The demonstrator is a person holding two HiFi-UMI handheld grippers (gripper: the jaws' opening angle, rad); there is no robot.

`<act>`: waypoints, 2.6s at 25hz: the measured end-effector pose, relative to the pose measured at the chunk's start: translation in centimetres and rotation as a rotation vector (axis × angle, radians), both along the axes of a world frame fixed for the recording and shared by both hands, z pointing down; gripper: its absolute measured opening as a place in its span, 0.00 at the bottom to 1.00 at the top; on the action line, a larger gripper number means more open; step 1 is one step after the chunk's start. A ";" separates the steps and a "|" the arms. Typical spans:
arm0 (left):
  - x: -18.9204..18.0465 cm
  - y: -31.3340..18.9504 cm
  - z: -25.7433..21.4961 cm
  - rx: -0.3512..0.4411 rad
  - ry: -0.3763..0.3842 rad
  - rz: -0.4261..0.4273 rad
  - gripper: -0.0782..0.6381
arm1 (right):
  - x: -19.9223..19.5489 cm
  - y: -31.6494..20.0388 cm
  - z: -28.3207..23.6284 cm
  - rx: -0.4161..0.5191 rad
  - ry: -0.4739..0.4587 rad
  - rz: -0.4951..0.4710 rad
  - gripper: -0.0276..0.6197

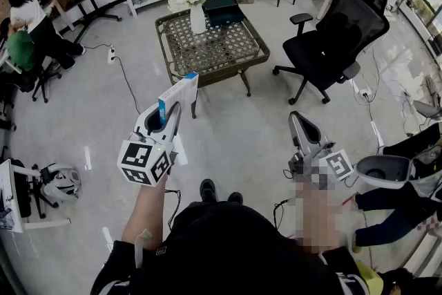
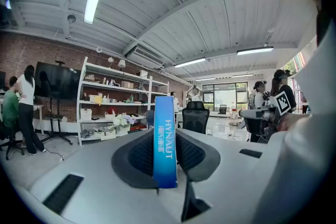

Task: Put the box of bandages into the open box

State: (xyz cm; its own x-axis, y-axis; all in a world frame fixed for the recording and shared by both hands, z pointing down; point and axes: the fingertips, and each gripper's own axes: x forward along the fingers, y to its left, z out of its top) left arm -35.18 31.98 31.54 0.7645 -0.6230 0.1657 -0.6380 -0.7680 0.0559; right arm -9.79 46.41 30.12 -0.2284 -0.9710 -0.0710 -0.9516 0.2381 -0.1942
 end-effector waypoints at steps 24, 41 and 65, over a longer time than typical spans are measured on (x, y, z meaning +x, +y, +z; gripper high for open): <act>4.8 4.4 0.5 -0.002 -0.021 0.031 0.22 | 1.6 4.5 0.0 0.049 -0.083 -0.053 0.06; 9.3 -4.5 6.0 -0.104 -0.017 0.027 0.22 | 6.1 -4.3 6.1 -0.105 -0.189 -0.073 0.06; 14.0 -28.7 6.5 -0.142 -0.007 0.048 0.22 | 7.1 -32.6 5.8 -0.185 -0.236 -0.218 0.06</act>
State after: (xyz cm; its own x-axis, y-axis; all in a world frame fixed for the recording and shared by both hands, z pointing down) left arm -21.17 3.27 38.04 0.7915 -0.5553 0.2552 -0.6012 -0.7826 0.1617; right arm -2.67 13.76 35.92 -0.4296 -0.9027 0.0255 -0.8063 0.3707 -0.4610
